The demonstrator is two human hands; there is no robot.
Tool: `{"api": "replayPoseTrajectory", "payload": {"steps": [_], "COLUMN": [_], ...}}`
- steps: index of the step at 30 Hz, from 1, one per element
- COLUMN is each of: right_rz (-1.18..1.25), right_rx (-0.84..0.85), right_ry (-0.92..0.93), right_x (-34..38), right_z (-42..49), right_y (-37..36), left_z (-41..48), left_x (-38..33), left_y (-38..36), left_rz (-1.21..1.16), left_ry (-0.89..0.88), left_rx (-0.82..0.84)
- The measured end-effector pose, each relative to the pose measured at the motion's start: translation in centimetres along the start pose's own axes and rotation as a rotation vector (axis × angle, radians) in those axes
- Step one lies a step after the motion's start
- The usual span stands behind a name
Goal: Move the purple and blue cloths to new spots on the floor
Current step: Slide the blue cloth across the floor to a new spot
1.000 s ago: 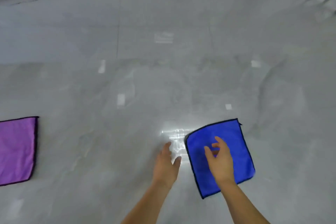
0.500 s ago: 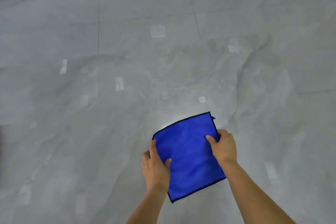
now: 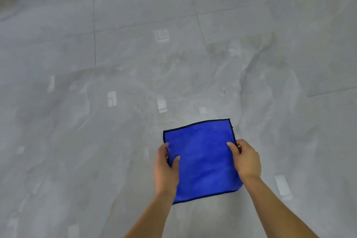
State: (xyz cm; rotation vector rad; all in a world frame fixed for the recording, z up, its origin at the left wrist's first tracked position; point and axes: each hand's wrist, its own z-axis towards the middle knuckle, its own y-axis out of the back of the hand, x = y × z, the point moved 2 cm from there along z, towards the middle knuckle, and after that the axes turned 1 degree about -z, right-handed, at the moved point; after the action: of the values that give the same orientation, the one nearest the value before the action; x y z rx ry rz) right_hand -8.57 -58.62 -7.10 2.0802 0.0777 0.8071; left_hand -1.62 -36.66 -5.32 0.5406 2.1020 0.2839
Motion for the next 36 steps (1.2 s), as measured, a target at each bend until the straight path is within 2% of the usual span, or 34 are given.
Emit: {"api": "replayPoseTrajectory", "payload": {"steps": [2, 6, 10, 13, 17, 26, 31, 36], "right_rz": [0.019, 0.035, 0.034, 0.024, -0.014, -0.081, -0.093, -0.119], "right_rx": [-0.034, -0.082, -0.117, -0.147, -0.183, -0.227, -0.278, -0.216], "right_ry": [0.001, 0.007, 0.009, 0.021, 0.029, -0.026, -0.084, -0.122], "right_x": [-0.3, -0.8, -1.5, -2.1, -2.9, -3.5, -4.5, -5.3], "right_z": [1.3, 4.5, 7.8, 10.5, 13.6, 18.5, 20.3, 20.4], "right_y": [1.0, 3.3, 5.6, 7.5, 9.8, 13.3, 15.2, 16.0], "left_z": [1.0, 3.1, 4.3, 4.8, 5.3, 5.9, 4.9, 3.9], "left_x": [-1.1, -3.1, -6.0, -8.3, -10.4, -13.0, -12.9, -12.8], "left_y": [-1.5, -5.2, -8.6, -11.0, -14.2, -18.7, -20.7, -21.1], "left_rz": [-0.090, -0.100, -0.070, -0.038, 0.152, 0.238, 0.267, 0.295], "left_ry": [0.049, 0.079, -0.001, -0.133, -0.292, -0.290, -0.324, -0.354], "left_rx": [-0.025, -0.019, 0.016, 0.076, 0.122, 0.173, 0.266, 0.281]}}
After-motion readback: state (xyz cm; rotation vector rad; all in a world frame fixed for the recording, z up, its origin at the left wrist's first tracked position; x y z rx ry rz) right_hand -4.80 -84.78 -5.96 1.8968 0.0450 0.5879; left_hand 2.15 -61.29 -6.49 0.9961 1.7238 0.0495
